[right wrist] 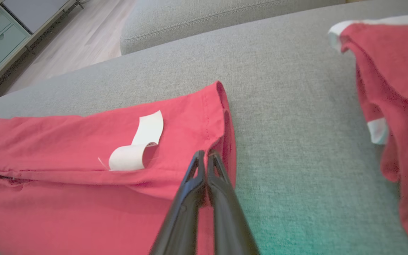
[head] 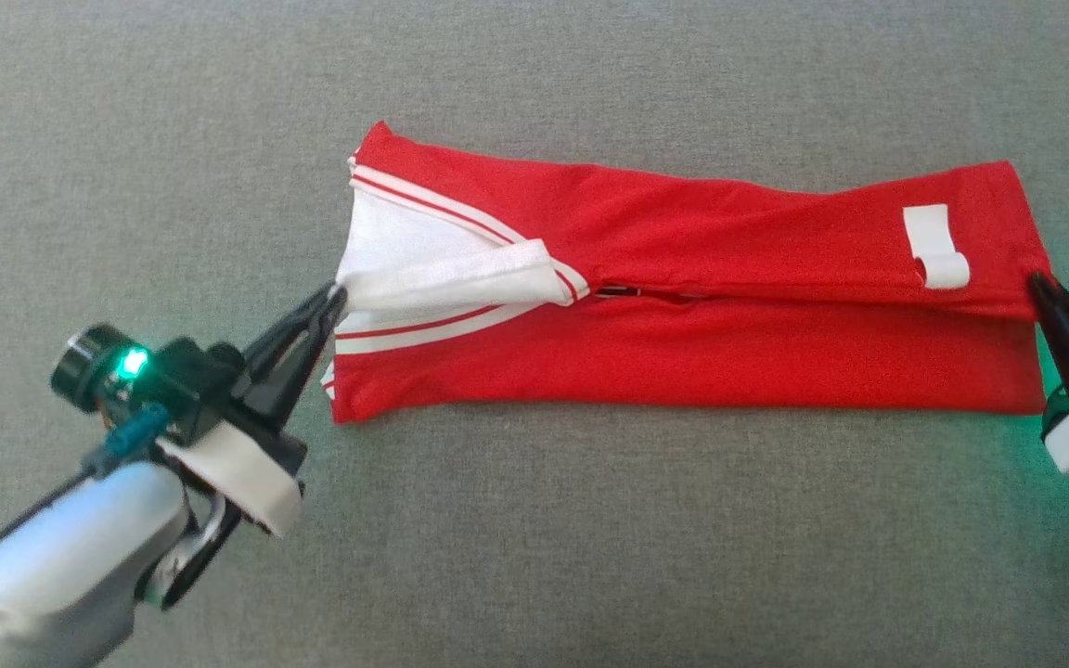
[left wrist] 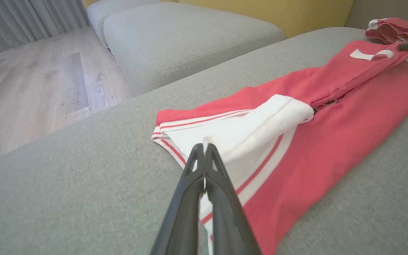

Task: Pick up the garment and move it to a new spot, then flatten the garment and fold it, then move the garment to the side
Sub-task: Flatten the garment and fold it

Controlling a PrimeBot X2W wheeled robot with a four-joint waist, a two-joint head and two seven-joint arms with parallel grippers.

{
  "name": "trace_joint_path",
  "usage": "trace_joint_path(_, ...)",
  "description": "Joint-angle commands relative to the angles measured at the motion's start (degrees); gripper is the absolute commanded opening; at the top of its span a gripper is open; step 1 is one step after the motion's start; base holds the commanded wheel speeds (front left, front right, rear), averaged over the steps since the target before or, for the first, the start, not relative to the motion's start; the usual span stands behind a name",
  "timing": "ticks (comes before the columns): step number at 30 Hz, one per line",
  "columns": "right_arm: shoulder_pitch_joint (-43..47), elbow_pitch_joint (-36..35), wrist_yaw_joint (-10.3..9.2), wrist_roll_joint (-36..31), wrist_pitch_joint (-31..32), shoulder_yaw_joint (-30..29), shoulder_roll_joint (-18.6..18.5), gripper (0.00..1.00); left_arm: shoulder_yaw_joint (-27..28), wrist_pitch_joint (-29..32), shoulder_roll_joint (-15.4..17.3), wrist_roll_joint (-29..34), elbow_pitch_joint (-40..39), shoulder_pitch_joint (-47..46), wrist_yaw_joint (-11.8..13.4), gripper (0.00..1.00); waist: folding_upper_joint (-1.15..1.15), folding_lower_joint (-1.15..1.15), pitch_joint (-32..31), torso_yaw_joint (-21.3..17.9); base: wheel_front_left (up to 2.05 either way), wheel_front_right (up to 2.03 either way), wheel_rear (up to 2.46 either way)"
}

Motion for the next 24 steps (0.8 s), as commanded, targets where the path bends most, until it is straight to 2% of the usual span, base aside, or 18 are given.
trace_joint_path(1,1.58,-2.27,0.37,-0.86,0.43,-0.93,-0.76,0.0,2.29,-0.3,1.97,-0.31,-0.88,0.09,0.51,0.0,0.0,0.0,0.03,0.0,0.0,0.0,0.0)
trace_joint_path(4,3.25,-3.31,0.37,-2.02,1.16,-2.53,0.63,0.0,3.06,-0.33,0.9,-0.83,-0.55,1.5,0.77,0.0,0.0,0.0,-0.11,-0.14,0.0,0.0,0.0)
trace_joint_path(5,3.7,-3.61,0.37,-2.44,1.38,-2.91,1.13,0.22,3.47,-0.34,0.55,-0.83,-0.38,2.0,0.84,0.0,0.0,0.0,-0.26,-0.26,0.0,0.0,0.0)
trace_joint_path(6,4.04,-3.89,0.37,-2.81,1.52,-3.27,1.65,0.37,3.96,-0.34,0.2,-0.78,-0.22,2.56,0.91,0.06,0.0,0.0,-0.44,-0.41,0.0,0.0,0.0)
trace_joint_path(7,4.39,-4.07,0.37,-3.07,1.72,-3.68,2.28,0.69,4.77,-0.35,-0.25,-0.8,-0.06,3.23,1.06,0.22,0.0,0.0,-0.71,-0.53,0.0,0.0,0.0)
trace_joint_path(8,4.76,-4.27,0.37,-3.39,1.92,-4.04,2.87,1.0,5.54,-0.35,-0.69,-0.68,0.17,3.97,1.26,0.33,0.0,0.0,-1.03,-0.65,0.0,0.0,0.0)
trace_joint_path(9,5.17,-4.35,0.37,-3.74,1.8,-4.69,3.5,1.0,6.28,-0.35,-1.19,-0.36,0.26,4.68,1.5,0.81,0.0,0.0,-1.32,-0.72,0.0,0.0,0.0)
trace_joint_path(10,5.6,-4.36,0.37,-4.31,1.36,-5.57,4.14,1.0,7.69,-0.35,-1.96,-0.02,0.04,5.46,2.06,1.0,0.0,0.0,-1.66,-0.72,0.0,0.0,0.0)
trace_joint_path(15,8.95,-5.25,0.37,-6.54,-0.25,-8.99,7.58,1.0,15.49,-0.36,-6.18,3.99,-1.33,11.99,5.73,1.0,0.0,0.0,-3.71,-0.56,0.0,0.0,0.0)
trace_joint_path(19,11.05,-5.84,0.37,-8.27,-0.88,-11.81,10.09,1.0,22.58,-0.36,-10.76,9.03,-3.5,18.65,8.85,1.0,0.0,0.0,-5.39,0.15,0.0,0.0,0.0)
trace_joint_path(20,11.05,-5.84,0.37,-8.27,-0.88,-11.81,10.09,1.0,22.58,-0.36,-10.76,9.03,-3.5,18.65,8.85,1.0,0.0,0.0,-5.39,0.15,0.0,0.0,0.0)
trace_joint_path(24,10.8,-4.35,0.37,-10.0,-0.86,-15.01,12.9,1.0,27.32,-0.36,-15.95,15.7,-5.56,25.08,10.09,1.0,0.0,0.0,-6.96,1.86,0.0,0.0,0.0)
